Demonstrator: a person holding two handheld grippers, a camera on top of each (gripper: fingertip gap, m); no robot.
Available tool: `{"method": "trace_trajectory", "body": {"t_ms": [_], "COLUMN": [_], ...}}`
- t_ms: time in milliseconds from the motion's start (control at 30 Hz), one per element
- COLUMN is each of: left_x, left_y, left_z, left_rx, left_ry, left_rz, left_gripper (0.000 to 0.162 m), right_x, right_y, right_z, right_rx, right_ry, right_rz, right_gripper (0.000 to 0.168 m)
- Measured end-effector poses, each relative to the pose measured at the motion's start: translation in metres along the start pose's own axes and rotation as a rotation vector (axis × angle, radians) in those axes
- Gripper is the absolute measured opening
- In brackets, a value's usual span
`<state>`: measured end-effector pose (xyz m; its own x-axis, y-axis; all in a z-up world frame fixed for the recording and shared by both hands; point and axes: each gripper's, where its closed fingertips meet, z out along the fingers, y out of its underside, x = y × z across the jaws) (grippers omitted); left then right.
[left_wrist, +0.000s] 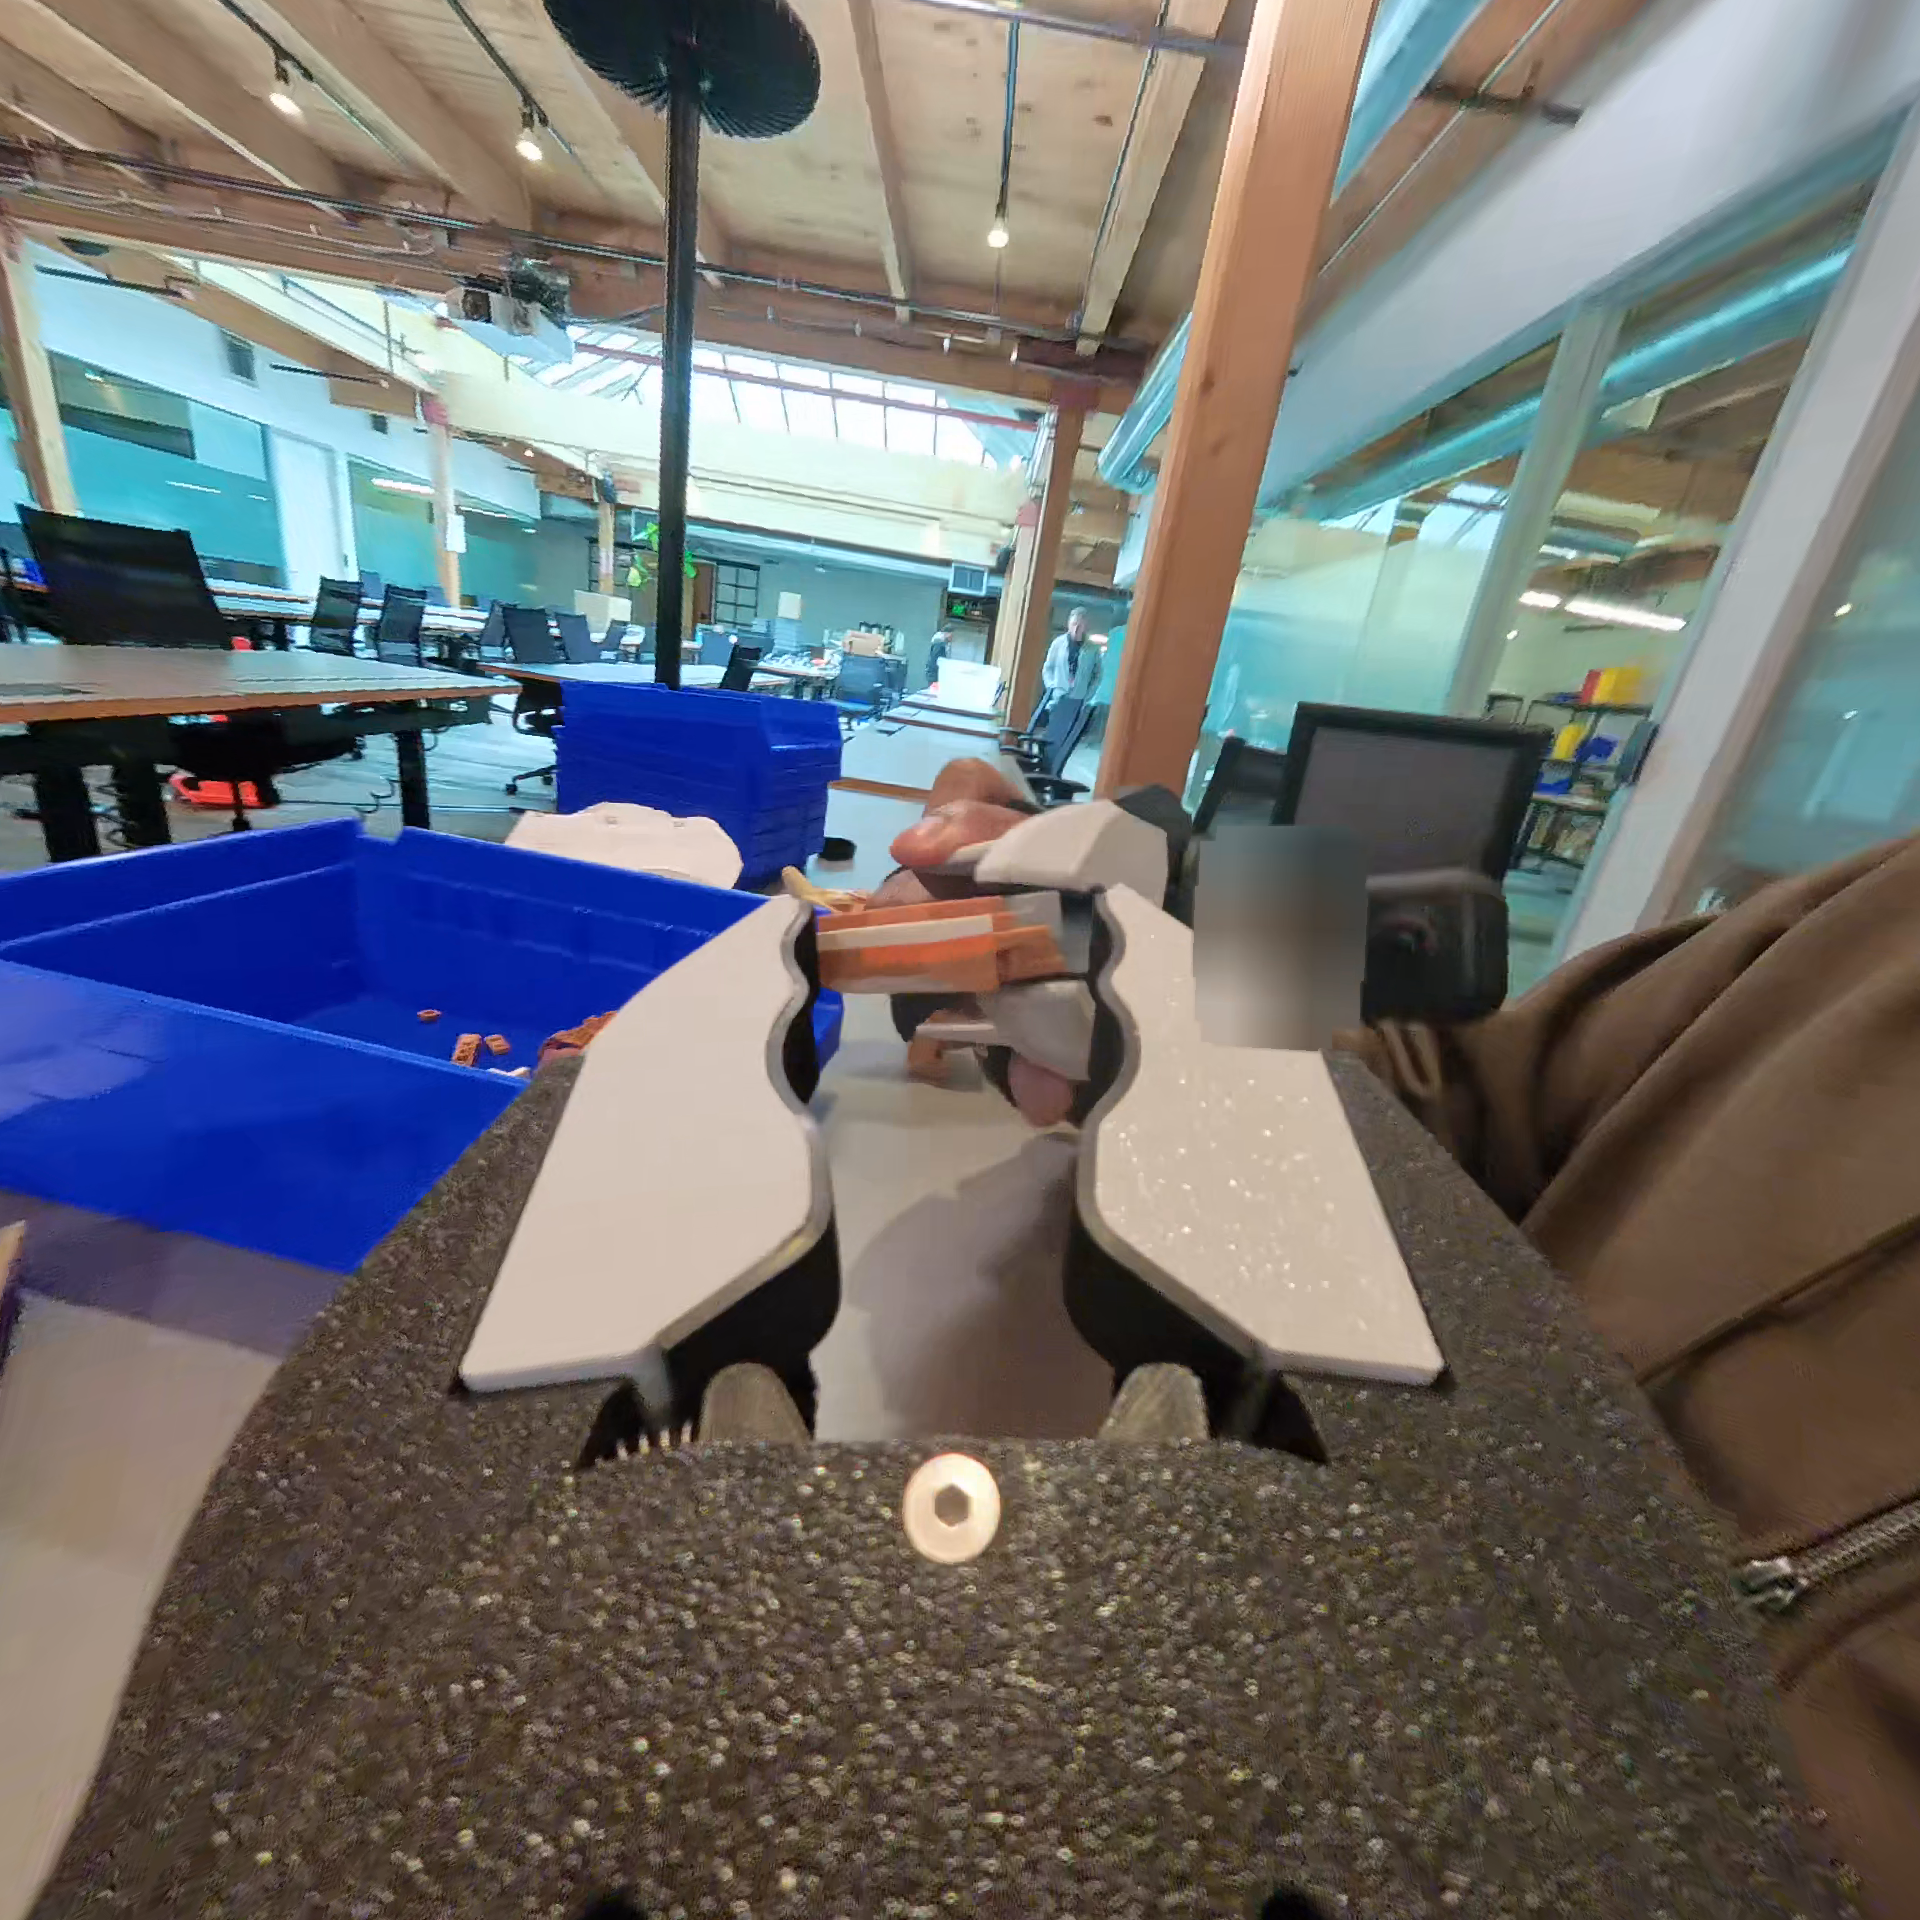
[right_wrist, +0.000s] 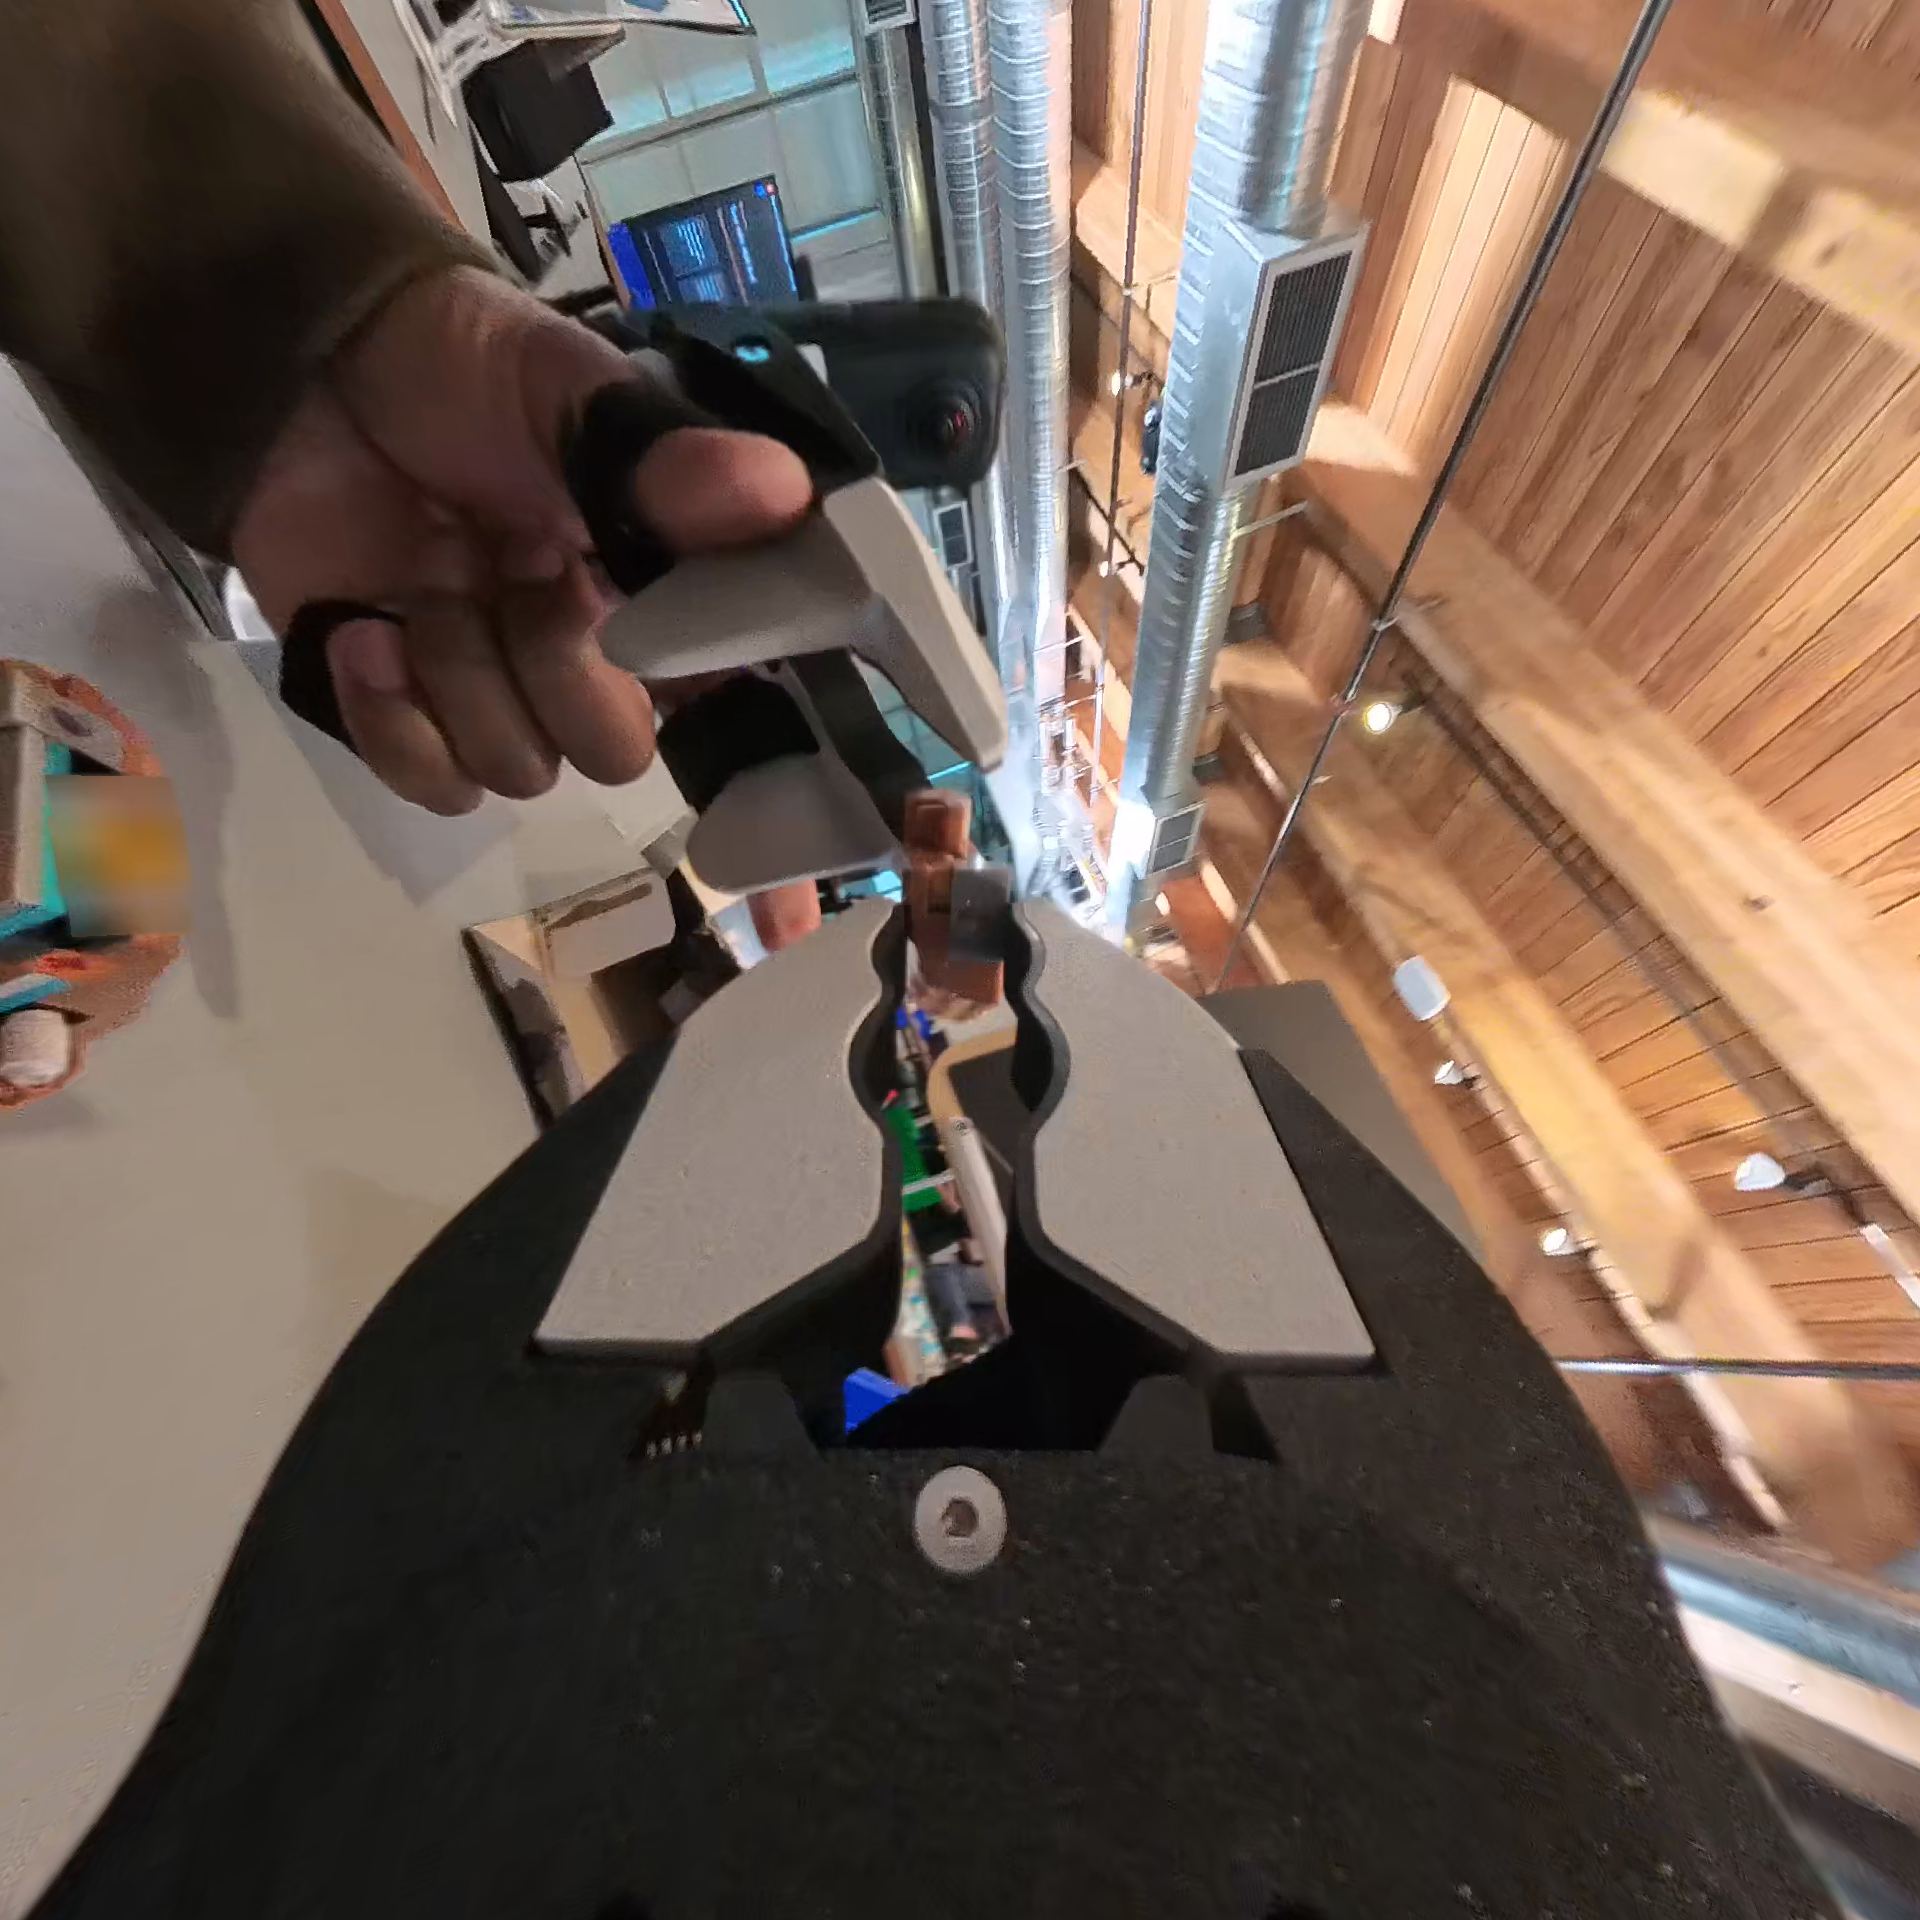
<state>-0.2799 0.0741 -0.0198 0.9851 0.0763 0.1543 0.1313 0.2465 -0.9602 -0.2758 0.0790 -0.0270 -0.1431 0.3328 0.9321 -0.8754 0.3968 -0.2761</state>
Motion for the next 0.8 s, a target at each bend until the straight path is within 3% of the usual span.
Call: {"method": "trace_trajectory", "body": {"t_ms": [233, 567, 800], "left_x": [0.01, -0.002, -0.002], "left_y": [-0.001, -0.003, 0.007], "left_z": [0.002, -0.002, 0.003], "left_rx": [0.002, 0.006, -0.021], "left_ry": [0.073, 0.037, 0.051], "left_rz": [-0.088, -0.217, -0.316], "left_gripper": [0.05, 0.048, 0.029], "right_x": [-0.008, -0.007, -0.013], "right_y": [-0.018, -0.015, -0.015], "right_z": [0.002, 0.003, 0.006], "right_rx": [0.018, -0.039, -0.064], "right_ry": [0.051, 0.115, 0.125], "right_rz": [-0.183, -0.394, -0.519], "right_gripper": [0.016, 0.016, 0.015]}}
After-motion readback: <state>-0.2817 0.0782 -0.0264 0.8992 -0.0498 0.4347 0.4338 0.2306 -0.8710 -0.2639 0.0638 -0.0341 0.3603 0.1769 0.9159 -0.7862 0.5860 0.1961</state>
